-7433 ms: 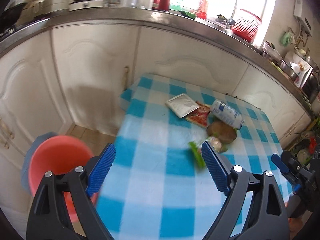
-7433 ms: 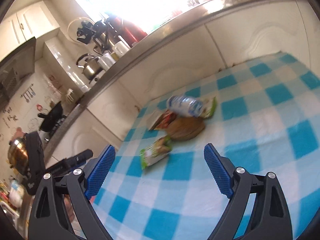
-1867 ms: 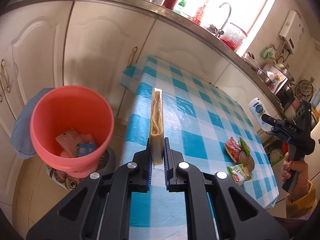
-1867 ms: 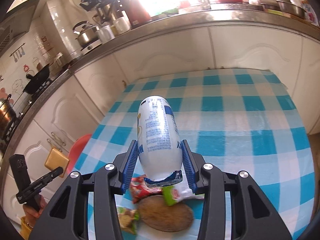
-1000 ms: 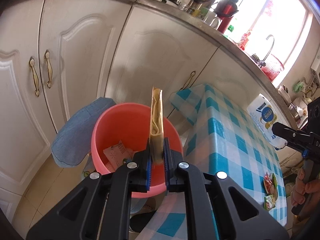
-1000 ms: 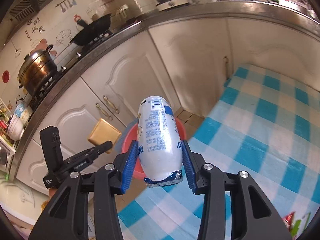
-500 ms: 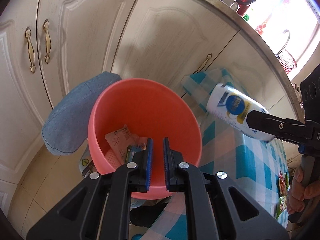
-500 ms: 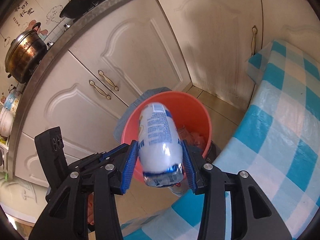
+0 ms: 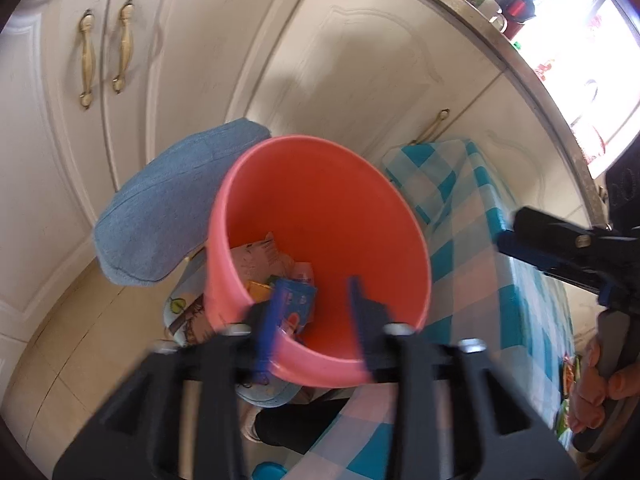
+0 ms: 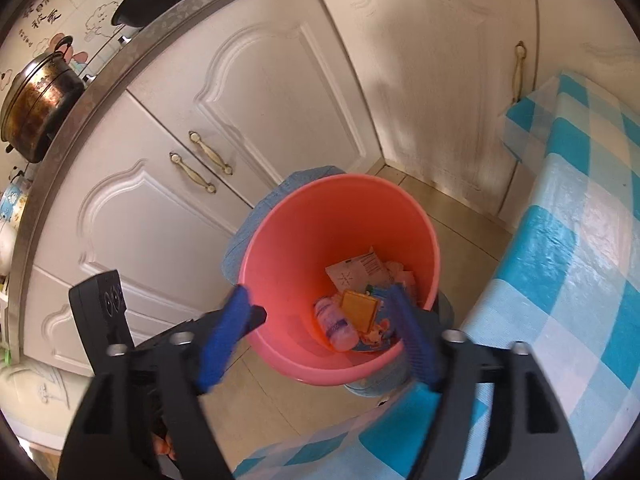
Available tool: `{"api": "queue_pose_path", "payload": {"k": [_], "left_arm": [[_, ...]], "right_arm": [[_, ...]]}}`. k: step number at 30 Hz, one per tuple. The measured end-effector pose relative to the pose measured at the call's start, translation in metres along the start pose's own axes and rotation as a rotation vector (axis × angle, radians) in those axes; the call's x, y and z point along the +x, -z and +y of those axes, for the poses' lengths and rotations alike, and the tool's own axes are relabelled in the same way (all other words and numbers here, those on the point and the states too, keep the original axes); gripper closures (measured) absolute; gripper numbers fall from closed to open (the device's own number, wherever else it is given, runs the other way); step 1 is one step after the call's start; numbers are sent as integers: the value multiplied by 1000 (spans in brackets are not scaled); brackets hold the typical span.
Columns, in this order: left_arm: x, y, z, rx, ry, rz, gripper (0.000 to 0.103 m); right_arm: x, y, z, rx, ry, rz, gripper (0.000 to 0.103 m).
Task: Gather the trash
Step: 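Carry the packet and bottle over the orange bucket and open both tools, then move both tools back to the table toward the green snack bags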
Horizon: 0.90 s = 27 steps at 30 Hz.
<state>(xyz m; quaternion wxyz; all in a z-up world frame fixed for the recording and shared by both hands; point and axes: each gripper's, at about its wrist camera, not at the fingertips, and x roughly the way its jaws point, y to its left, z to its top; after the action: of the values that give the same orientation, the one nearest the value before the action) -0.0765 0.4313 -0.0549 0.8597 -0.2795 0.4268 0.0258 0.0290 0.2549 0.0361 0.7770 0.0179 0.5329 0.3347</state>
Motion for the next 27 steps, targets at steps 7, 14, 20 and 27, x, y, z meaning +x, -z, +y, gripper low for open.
{"api": "queue_pose_path", "payload": {"k": [7, 14, 20, 27], "left_arm": [[-3, 2, 4, -74, -38, -3, 20], [-16, -1, -14, -69, -37, -22, 15], [-29, 1, -44, -13, -46, -35, 9], [-42, 11, -78, 21, -16, -52, 7]], "right_arm": [[-33, 8, -5, 15, 55, -85, 15], [-73, 32, -23, 68, 92, -157, 14], [-104, 60, -37, 89, 105, -231, 14], [-148, 97, -48, 104, 109, -368, 11]]}}
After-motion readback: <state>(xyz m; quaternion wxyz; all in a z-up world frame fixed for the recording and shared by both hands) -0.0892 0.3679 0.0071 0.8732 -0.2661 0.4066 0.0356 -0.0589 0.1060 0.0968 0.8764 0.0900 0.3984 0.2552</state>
